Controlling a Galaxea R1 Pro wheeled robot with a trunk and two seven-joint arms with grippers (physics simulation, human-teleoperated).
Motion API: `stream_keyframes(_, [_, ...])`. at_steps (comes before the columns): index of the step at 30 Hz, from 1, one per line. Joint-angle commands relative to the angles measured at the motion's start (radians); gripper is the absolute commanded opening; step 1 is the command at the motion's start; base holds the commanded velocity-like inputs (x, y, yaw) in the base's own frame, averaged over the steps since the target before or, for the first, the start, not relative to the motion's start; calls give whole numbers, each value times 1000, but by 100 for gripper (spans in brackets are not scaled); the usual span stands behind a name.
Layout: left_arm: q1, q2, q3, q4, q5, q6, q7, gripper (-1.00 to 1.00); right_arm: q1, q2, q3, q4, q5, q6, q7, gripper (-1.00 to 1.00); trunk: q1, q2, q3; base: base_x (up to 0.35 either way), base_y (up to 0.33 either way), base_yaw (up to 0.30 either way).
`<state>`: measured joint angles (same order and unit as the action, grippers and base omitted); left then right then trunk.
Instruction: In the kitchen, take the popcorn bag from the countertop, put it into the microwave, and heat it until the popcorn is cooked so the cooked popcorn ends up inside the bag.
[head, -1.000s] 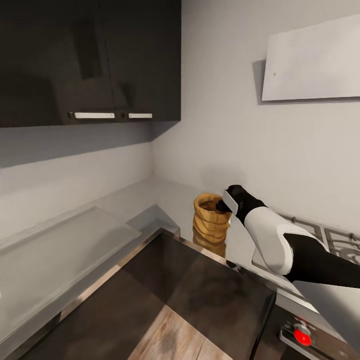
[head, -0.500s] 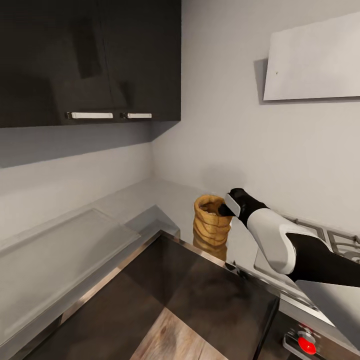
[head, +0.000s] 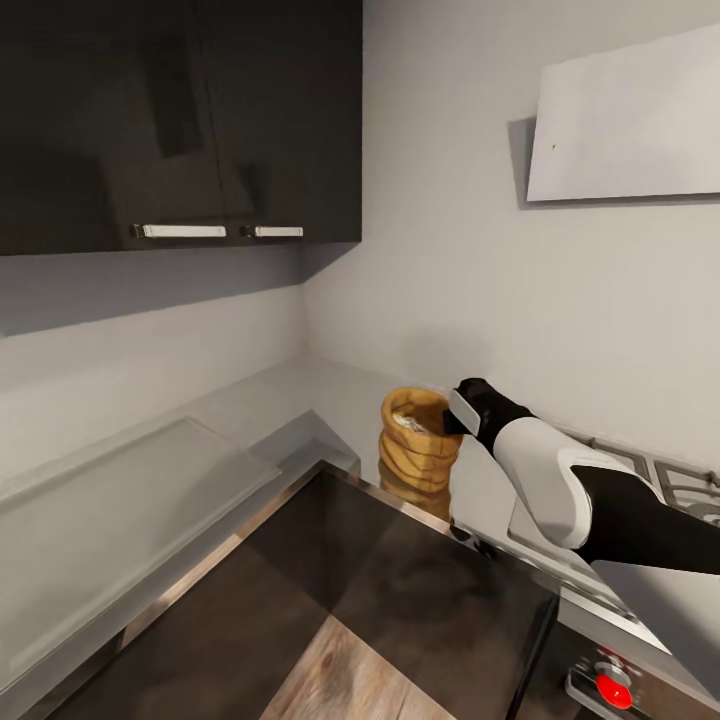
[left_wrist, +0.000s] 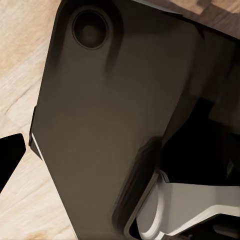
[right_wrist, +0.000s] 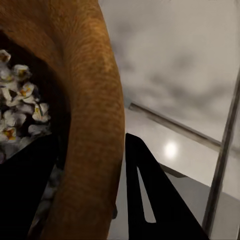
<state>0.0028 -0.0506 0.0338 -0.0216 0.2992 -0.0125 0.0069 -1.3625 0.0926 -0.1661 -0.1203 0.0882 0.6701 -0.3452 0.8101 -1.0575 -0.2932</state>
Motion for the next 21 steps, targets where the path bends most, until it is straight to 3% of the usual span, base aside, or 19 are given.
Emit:
stream_keyframes(1, [0,0,3,-1,3,-1,1,100,0,1,-19,10,-10,2,-1,-100,0,-1,-1,0,0,0])
stream_keyframes(11, [0,0,3,-1,3,-1,1,100,0,8,-22,-9,-8,24,-5,-100,0,-1,-1,0,0,0])
stream_keyframes(13, [0,0,3,-1,3,-1,1,100,0,14,-21,-51,-9,69,-7,-100,0,-1,-1,0,0,0])
stream_keyframes(17, [0,0,3,-1,3,-1,1,100,-1,25,-23,-230,-10,229,-6,-100,0,-1,-1,0,0,0])
stream_keyframes(21, [0,0,3,-1,4,-1,1,100,0,44,-23,-263,-10,286,-6,-100,0,-1,-1,0,0,0])
